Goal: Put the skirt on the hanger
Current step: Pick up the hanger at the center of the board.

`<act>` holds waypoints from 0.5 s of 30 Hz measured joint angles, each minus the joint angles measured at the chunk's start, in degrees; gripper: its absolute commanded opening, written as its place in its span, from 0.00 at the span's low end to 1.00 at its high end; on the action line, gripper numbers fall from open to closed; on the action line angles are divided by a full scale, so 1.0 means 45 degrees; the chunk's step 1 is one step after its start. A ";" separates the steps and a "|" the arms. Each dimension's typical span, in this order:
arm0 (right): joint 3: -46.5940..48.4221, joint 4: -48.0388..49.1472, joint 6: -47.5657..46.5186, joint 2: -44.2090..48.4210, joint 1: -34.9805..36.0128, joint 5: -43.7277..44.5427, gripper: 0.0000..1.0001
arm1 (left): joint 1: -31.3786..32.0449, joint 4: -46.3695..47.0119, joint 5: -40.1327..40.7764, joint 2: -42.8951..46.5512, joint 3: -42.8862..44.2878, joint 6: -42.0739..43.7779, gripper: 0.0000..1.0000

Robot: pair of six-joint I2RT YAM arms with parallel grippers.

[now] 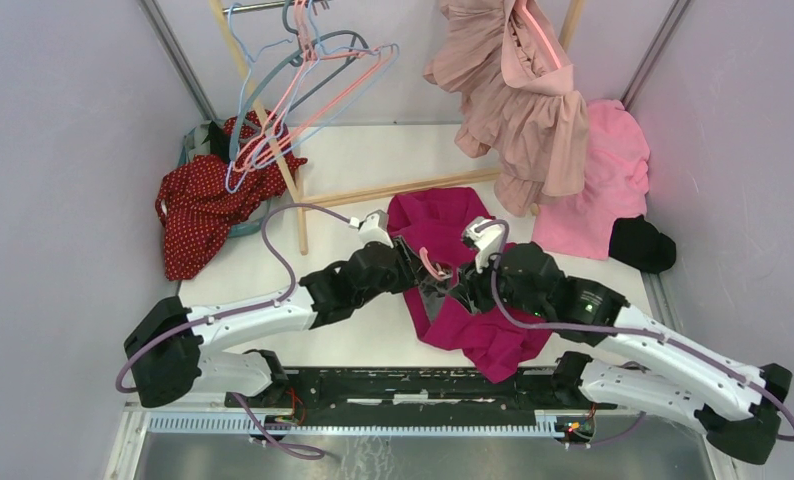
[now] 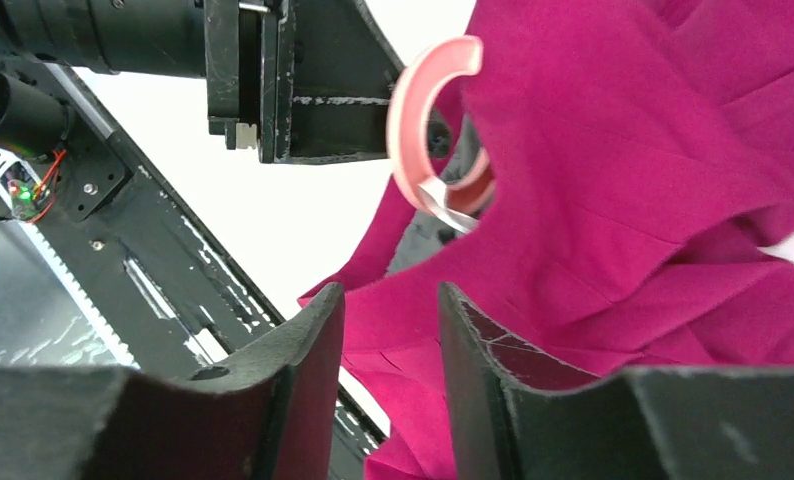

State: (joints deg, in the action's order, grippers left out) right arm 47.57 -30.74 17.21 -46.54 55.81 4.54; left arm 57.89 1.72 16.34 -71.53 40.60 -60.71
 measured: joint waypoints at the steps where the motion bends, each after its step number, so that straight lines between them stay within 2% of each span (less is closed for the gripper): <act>1: 0.0000 0.0141 -0.0049 -0.0165 0.0063 -0.0024 0.38 | -0.0005 0.0005 0.0005 0.0000 0.0107 0.0053 0.45; 4: -0.0155 0.0724 -0.0019 -0.0733 0.0423 -0.0223 0.37 | -0.0034 0.0000 0.0005 -0.0010 0.0282 0.0136 0.45; 9: -0.0549 0.1530 0.0170 -0.0811 0.1248 -0.0476 0.43 | -0.0151 -0.0068 -0.0024 -0.0233 0.0481 0.0243 0.45; 15: -0.0554 0.1919 0.0505 -0.1991 0.1545 0.0389 0.43 | -0.0219 -0.0087 -0.0044 -0.0437 0.0602 0.0272 0.45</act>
State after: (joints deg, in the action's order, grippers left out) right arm 45.08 -22.11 19.49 -55.51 62.76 6.28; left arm 56.90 1.32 16.14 -73.49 43.31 -59.48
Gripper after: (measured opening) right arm 0.434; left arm 0.451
